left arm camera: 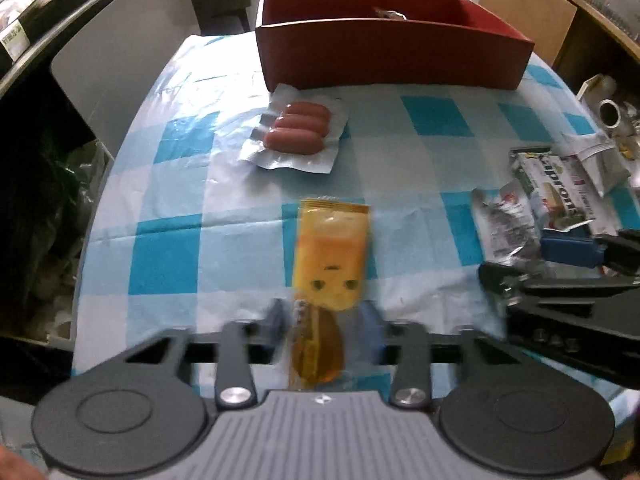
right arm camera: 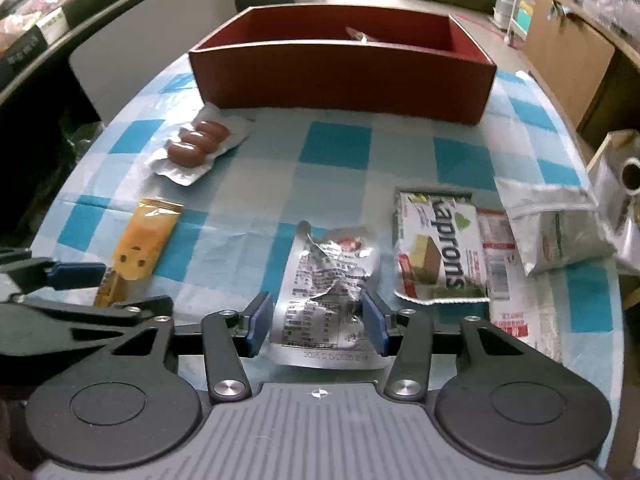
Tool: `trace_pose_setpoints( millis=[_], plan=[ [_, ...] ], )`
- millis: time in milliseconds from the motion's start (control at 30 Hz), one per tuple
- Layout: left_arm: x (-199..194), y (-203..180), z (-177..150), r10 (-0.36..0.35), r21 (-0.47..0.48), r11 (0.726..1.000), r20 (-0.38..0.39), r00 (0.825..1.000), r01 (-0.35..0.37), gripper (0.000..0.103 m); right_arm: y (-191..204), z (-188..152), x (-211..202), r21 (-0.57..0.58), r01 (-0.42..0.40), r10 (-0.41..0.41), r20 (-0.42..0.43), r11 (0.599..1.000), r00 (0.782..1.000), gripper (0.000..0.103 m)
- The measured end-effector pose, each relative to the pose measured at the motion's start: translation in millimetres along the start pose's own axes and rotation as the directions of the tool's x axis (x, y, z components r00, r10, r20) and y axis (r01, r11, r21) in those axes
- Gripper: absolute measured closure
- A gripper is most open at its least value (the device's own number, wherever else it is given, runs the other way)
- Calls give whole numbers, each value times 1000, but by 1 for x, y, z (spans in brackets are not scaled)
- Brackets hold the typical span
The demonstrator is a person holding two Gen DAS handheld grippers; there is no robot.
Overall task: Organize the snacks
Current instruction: 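Lift the orange snack with left while right lifts the silver foil pouch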
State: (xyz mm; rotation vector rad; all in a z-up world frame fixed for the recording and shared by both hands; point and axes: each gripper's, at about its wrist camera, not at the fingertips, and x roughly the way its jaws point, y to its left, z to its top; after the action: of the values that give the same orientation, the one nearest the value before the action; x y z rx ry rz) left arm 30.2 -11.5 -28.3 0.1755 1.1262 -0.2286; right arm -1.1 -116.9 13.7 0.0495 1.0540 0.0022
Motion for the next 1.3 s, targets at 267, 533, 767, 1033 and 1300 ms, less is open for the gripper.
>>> trace_pose_setpoints(
  millis=[267,533,767,1033,1300],
  plan=[
    [-6,21,5,-53,-138,989,-1,999,52,84,1,6,-6,-3,-37,37,34,999,999,46],
    [-13,25,16,-102,-184,977,32,994,106,84,-19,11,-21,108,-107,99,83,988,992,48],
    [-22,23,24,-129,-175,975,62,990,138,83,-32,14,-25,191,-184,169,91,964,981,87],
    [-18,29,21,-151,-204,966,44,988,157,83,-22,21,-10,163,-62,52,64,985,997,27],
    [-16,34,20,-173,-225,959,28,985,175,82,10,23,18,10,27,-28,62,1000,998,0]
  ],
)
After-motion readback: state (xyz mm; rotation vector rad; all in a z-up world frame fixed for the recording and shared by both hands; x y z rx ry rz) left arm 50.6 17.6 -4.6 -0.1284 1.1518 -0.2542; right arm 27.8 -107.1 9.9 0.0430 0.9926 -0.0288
